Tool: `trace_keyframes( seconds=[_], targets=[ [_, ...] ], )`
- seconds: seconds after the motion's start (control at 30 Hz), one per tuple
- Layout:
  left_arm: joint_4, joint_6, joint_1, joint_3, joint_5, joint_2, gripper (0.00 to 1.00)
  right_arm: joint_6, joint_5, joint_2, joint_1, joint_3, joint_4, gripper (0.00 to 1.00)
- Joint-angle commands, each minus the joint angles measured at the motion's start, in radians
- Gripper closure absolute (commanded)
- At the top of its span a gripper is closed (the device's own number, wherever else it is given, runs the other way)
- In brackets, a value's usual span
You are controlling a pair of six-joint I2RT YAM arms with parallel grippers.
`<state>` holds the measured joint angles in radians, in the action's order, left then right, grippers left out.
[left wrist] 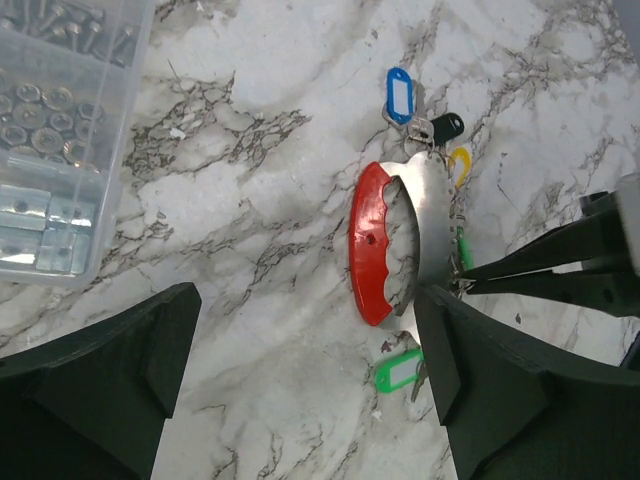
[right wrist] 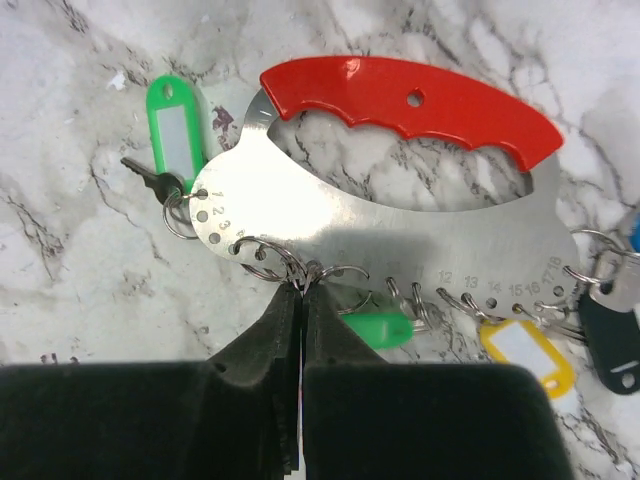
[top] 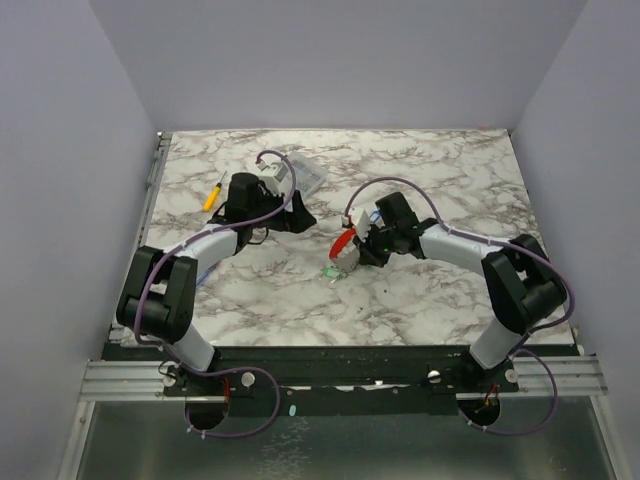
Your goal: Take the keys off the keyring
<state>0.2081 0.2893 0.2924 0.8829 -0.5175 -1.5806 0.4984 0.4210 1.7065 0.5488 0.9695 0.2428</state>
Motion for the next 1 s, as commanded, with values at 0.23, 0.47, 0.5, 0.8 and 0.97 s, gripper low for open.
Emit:
trace_keyframes(
  seconds=[0.23,0.47,0.5,0.8,0.97],
  targets=[
    [0.095,0.154,0.006,-0.029,-0.186,-0.127,0.03,-0.057,-0.047,-0.195,0.005,-0.119,-0.295,1.00],
    [0.307,0.388,0.008,-0.085,-0.299,-0.192,0.02,-0.079,-0.046,-0.225,0.005,-0.147,-0.377,0.99],
    [0.350,0.424,0.010,-0.100,-0.301,-0.199,0.01,-0.086,-0.046,-0.227,0.005,-0.151,-0.391,0.99],
    [0.473,0.658,0.019,-0.110,-0.300,-0.283,0.01,-0.133,-0.036,-0.236,0.005,-0.145,-0.441,0.99],
    [0.566,0.776,0.021,-0.119,-0.314,-0.318,0.01,-0.160,-0.025,-0.236,0.005,-0.142,-0.474,0.99]
  ],
)
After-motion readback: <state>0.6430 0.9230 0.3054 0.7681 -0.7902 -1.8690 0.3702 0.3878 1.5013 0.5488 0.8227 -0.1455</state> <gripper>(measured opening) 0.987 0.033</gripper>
